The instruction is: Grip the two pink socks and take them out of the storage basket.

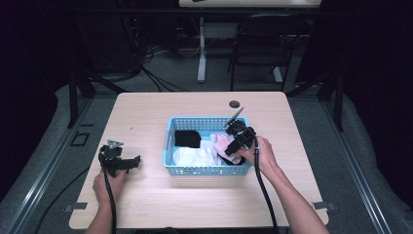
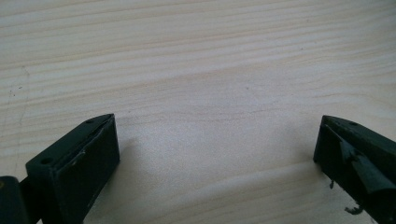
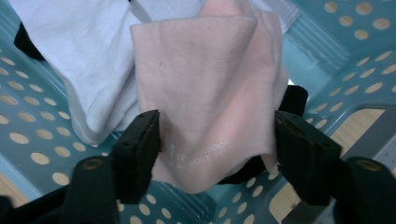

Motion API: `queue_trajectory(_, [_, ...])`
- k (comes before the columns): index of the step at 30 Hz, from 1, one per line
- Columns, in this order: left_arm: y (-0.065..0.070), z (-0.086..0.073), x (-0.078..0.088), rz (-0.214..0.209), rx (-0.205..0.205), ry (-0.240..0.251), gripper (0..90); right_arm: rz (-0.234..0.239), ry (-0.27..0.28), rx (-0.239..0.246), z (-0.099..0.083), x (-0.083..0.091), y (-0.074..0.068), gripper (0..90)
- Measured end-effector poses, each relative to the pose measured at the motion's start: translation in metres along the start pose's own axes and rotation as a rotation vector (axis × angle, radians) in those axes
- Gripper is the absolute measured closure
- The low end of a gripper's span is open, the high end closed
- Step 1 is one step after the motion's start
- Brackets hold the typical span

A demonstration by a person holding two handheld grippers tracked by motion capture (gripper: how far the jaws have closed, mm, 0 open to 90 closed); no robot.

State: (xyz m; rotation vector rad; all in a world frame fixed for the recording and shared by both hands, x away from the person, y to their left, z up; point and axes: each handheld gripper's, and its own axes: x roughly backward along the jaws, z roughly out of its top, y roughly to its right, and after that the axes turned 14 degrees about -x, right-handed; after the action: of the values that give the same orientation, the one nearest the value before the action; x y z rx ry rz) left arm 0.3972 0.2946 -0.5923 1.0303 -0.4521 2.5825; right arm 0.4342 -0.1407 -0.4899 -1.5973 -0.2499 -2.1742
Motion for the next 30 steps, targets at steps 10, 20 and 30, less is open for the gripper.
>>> queue_trajectory(10, [0.0,0.0,0.0,-0.002,-0.001,-0.001,0.1,-0.016,0.018,-0.009,-0.002,0.006,0.006,72.0])
queue_trajectory(20, [0.0,0.0,0.0,-0.002,-0.002,0.0,0.2,-0.021,0.056,-0.011,-0.003,0.022,0.011,76.7])
queue_trajectory(30, [0.0,0.0,0.0,-0.002,-0.002,-0.001,0.1,-0.012,0.068,0.008,0.001,0.038,0.007,77.0])
